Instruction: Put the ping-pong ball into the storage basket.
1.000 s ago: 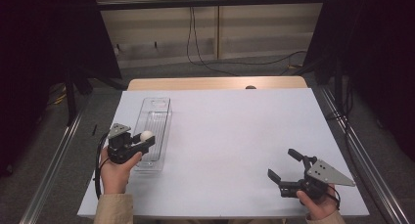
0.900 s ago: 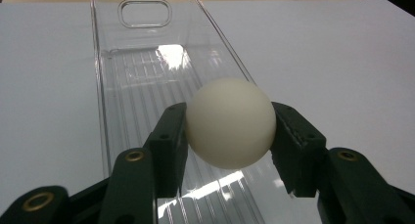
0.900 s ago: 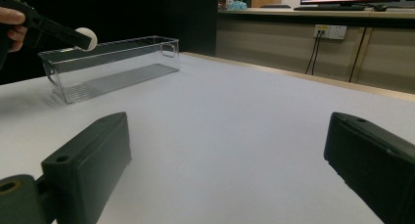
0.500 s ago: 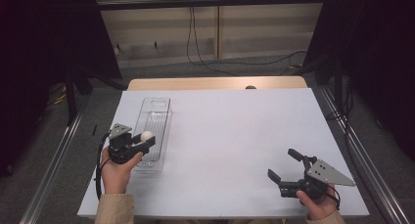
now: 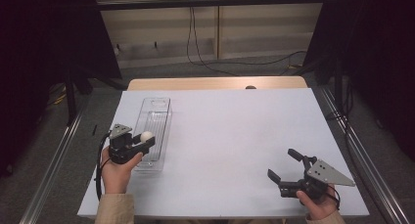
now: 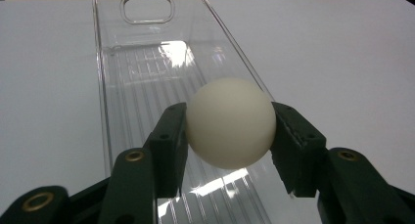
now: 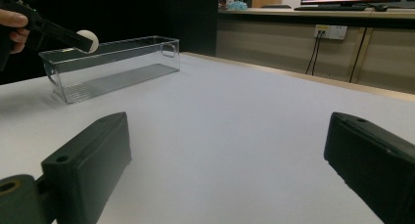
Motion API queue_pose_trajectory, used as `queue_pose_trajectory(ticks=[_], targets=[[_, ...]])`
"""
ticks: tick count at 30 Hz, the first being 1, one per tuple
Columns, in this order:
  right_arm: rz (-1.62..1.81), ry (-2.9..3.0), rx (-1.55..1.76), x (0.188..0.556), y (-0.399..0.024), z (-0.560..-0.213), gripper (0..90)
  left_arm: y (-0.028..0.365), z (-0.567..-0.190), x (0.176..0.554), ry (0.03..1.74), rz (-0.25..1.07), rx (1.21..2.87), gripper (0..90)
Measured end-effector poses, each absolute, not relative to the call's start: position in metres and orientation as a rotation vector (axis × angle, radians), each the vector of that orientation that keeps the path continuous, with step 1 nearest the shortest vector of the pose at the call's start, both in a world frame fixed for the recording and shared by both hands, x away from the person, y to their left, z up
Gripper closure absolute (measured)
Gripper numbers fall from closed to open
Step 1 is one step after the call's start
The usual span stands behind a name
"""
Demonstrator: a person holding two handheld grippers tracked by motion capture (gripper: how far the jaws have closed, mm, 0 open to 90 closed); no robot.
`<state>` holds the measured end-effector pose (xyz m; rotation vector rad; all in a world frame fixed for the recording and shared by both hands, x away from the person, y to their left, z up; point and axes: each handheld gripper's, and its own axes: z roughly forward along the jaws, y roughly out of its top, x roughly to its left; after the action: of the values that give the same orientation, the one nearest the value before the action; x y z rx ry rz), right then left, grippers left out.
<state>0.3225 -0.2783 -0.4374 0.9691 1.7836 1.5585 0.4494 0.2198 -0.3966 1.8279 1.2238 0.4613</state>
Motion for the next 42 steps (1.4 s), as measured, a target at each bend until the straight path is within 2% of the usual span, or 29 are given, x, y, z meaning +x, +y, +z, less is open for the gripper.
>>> queue_pose_trajectory(ticks=[42], targets=[[1.559,1.781,0.978,0.3220,-0.2778,-0.4372,2.9,0.2170,-0.4037,0.4511,1.245,0.478,1.853,51.2]])
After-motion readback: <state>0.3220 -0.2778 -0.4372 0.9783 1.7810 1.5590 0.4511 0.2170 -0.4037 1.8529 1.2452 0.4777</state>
